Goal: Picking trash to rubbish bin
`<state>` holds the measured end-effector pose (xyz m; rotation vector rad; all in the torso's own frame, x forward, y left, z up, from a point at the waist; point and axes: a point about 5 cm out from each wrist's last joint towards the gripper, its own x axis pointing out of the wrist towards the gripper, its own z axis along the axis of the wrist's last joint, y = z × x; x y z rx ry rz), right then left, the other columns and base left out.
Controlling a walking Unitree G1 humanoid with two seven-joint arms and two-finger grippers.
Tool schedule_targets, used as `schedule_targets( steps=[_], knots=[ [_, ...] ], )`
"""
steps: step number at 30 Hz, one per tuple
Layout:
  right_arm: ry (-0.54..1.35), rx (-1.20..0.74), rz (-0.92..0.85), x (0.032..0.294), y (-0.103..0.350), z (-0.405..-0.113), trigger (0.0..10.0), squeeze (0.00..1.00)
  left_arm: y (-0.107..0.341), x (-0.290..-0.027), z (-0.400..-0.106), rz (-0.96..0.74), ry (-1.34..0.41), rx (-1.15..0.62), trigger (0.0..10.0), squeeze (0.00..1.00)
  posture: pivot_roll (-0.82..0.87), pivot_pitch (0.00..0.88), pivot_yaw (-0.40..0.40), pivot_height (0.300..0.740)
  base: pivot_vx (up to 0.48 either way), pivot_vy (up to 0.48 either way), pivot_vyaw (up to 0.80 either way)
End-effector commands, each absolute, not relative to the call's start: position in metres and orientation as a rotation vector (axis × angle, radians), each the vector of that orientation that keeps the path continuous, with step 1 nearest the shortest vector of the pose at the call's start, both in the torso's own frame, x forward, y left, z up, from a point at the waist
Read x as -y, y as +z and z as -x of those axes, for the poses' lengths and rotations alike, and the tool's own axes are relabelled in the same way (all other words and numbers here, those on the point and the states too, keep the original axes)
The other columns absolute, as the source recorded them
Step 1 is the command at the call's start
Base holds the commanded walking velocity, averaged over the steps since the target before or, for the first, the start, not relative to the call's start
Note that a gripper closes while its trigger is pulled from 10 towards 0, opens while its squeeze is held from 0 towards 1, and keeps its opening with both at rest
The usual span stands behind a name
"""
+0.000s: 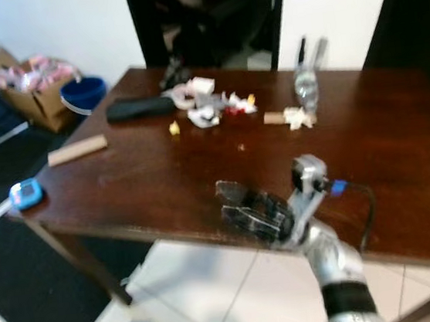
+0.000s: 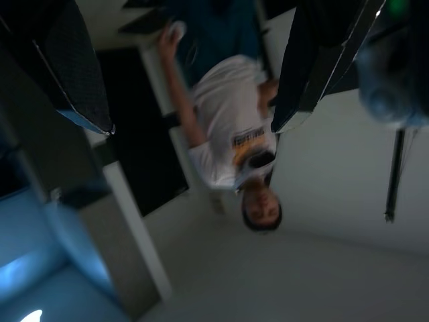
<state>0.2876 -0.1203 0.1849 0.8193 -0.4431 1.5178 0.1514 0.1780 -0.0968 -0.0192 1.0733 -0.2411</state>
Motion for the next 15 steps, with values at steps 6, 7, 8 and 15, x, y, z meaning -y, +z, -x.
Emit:
schedule_targets(
  steps=[6,7,8,15],
  knots=[
    [1.386,0.504,-0.659,0.115,0.210,-0.297,10.0,0.00,-0.099,-0.180,-0.146,0.018,-0.239,-1.092,10.0,0.00,-0.01,0.049,0.021,0.740,0.281,0.000,0.00],
    [1.386,0.504,-0.659,0.115,0.210,-0.297,10.0,0.00,-0.099,-0.180,-0.146,0.018,-0.239,-1.092,10.0,0.00,-0.01,0.049,0.021,0.740,0.277,0.000,0.00],
    [1.320,0.492,-0.624,0.111,0.216,-0.302,10.0,0.00,-0.099,-0.180,-0.146,0.019,-0.239,-1.093,10.0,0.00,-0.01,0.049,0.021,0.740,0.285,0.000,0.00],
    [1.072,0.440,-0.459,0.100,0.231,-0.325,10.0,0.00,-0.099,-0.179,-0.145,0.021,-0.242,-1.094,10.0,0.00,0.00,0.048,0.015,0.740,0.281,0.000,0.00]
  ],
)
